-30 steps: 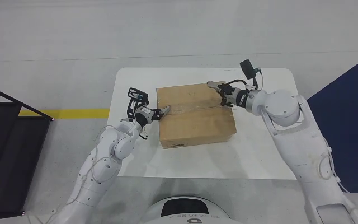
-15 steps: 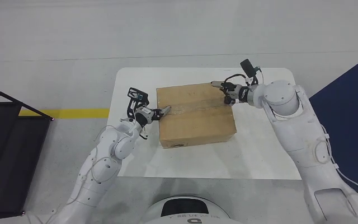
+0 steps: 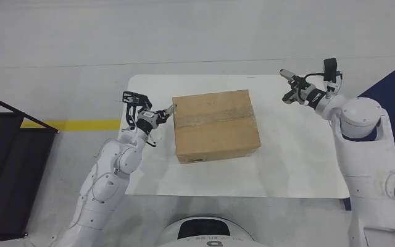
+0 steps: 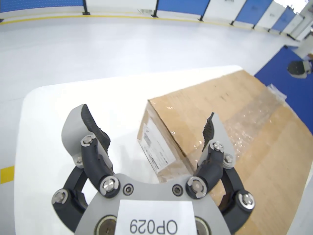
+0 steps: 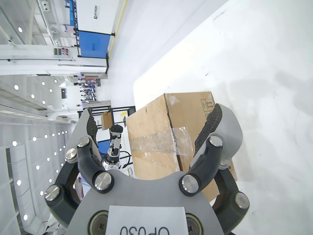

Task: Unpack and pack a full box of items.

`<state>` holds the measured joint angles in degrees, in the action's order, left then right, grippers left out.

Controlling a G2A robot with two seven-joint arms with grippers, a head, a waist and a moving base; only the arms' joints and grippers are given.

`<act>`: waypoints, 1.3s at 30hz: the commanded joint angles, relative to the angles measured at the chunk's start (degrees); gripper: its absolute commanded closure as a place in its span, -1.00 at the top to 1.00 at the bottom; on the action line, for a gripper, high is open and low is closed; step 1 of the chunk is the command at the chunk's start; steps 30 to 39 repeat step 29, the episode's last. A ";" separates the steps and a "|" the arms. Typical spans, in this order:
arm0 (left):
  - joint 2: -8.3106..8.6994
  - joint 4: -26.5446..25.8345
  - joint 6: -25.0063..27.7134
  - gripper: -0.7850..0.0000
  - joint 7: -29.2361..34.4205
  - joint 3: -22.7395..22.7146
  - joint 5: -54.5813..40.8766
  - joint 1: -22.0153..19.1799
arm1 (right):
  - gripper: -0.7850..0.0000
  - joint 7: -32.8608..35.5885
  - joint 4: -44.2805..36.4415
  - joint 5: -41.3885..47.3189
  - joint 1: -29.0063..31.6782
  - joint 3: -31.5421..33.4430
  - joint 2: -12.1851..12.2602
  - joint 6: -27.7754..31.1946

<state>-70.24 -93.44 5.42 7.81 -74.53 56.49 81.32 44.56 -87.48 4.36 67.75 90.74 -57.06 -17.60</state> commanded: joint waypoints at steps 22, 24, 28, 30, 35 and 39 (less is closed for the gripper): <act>0.30 -0.42 -1.38 1.00 0.02 -3.42 -1.70 1.36 | 1.00 -0.08 5.96 2.09 -1.89 1.01 0.05 2.15; 0.30 -0.42 -1.38 1.00 0.02 -3.42 -1.70 1.36 | 1.00 -0.08 5.96 2.09 -1.89 1.01 0.05 2.15; 0.30 -0.42 -1.38 1.00 0.02 -3.42 -1.70 1.36 | 1.00 -0.08 5.96 2.09 -1.89 1.01 0.05 2.15; 0.30 -0.42 -1.38 1.00 0.02 -3.42 -1.70 1.36 | 1.00 -0.08 5.96 2.09 -1.89 1.01 0.05 2.15; 0.30 -0.42 -1.38 1.00 0.02 -3.42 -1.70 1.36 | 1.00 -0.08 5.96 2.09 -1.89 1.01 0.05 2.15; 0.30 -0.42 -1.38 1.00 0.02 -3.42 -1.70 1.36 | 1.00 -0.08 5.96 2.09 -1.89 1.01 0.05 2.15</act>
